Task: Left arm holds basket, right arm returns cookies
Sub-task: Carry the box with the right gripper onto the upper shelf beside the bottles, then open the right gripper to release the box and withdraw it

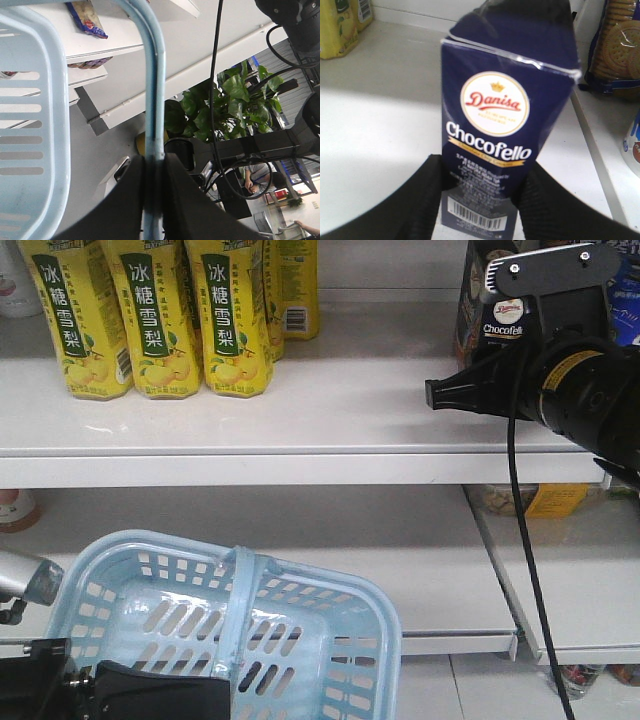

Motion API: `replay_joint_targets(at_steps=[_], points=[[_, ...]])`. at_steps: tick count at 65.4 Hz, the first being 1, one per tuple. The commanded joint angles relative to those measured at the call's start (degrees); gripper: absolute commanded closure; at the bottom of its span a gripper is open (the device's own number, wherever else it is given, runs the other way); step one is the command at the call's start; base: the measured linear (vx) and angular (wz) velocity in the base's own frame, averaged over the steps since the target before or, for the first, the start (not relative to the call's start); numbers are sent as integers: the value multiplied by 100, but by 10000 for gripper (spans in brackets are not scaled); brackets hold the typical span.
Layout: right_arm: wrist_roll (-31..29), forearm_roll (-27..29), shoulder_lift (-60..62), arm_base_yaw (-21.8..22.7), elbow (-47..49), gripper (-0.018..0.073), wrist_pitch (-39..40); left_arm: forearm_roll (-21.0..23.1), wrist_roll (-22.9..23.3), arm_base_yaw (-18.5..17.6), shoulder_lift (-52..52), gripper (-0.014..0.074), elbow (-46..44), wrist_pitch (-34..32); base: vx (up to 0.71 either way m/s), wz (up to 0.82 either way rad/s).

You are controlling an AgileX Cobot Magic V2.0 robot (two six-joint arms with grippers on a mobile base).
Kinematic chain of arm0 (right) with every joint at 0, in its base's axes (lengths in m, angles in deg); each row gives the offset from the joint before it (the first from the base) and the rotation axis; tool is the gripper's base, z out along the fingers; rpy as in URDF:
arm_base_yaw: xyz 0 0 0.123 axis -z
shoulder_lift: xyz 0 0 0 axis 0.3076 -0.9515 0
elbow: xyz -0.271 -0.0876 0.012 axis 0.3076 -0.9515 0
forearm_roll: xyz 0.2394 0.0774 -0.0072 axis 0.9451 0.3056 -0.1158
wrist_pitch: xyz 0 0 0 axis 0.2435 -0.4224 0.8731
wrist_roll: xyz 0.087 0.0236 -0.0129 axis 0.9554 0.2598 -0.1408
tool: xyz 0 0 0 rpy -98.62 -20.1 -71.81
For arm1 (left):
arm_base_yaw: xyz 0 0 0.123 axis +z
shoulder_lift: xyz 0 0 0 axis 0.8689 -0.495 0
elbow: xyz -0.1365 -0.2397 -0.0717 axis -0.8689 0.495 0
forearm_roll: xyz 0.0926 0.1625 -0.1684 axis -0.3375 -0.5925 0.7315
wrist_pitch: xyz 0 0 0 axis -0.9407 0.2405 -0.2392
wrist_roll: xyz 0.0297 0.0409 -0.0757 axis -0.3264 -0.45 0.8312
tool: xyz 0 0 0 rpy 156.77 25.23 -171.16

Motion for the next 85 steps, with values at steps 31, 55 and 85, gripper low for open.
replay_joint_targets(at_steps=[31,55,85], points=[[-236,48,102,40,115,32,-510,427,-68,-22,73,603,-175,302,0,0],[-337,258,613,27,115,32,-520,427,-68,-22,73,603,-175,294,0,0],[-3926,4250,1905,22,115,132,-1238,421,-68,-22,73,603,-175,301,0,0]])
